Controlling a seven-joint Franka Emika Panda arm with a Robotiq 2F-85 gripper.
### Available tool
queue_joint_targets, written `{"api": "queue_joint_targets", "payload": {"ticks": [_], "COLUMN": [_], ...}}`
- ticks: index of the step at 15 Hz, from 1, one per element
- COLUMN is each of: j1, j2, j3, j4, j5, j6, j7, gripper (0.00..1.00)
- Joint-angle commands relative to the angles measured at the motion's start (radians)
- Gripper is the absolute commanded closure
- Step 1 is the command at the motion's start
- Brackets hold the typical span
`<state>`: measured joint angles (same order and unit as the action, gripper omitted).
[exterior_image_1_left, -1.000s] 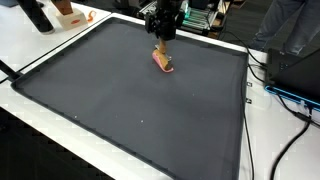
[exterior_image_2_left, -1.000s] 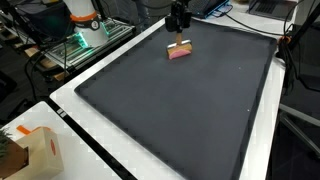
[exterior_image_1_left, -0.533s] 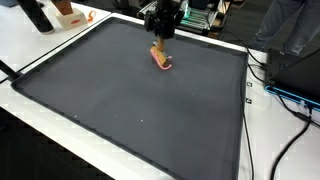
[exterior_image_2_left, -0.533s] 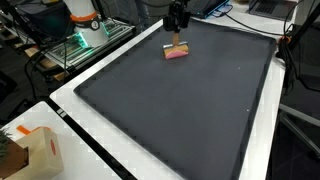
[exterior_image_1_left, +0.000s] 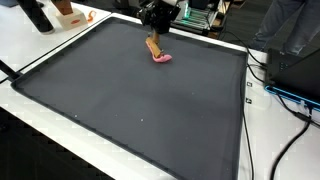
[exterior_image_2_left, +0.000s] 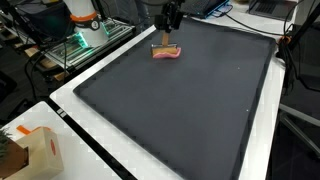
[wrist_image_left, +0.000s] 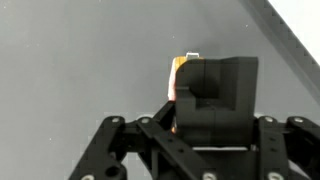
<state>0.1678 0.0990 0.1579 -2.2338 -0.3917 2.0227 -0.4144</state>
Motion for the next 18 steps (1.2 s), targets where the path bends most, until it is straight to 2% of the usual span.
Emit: {"api": "queue_joint_targets", "payload": {"ticks": [1, 4, 7, 10, 15, 18], "j1": [0.002, 0.001, -0.003, -0.011, -0.016, -0.021], "j2": [0.005, -0.001, -0.021, -0.037, -0.027, -0.035], "j3": [0.002, 0.005, 0.008, 0.012, 0.013, 0.008], "j4": [-0.001, 0.004, 0.003, -0.011, -0.04, -0.048], "j5": [-0.05, -0.046, -0.022, 0.026, 0.153, 0.189], "j6": [-0.12, -0.167, -0.166, -0.102, 0.118, 0.159], "j7": [0.011, -0.003, -0.047, -0.157, -0.294, -0.33], "gripper": [0.76, 0.76, 0.76, 0.76, 0.76, 0.76]}}
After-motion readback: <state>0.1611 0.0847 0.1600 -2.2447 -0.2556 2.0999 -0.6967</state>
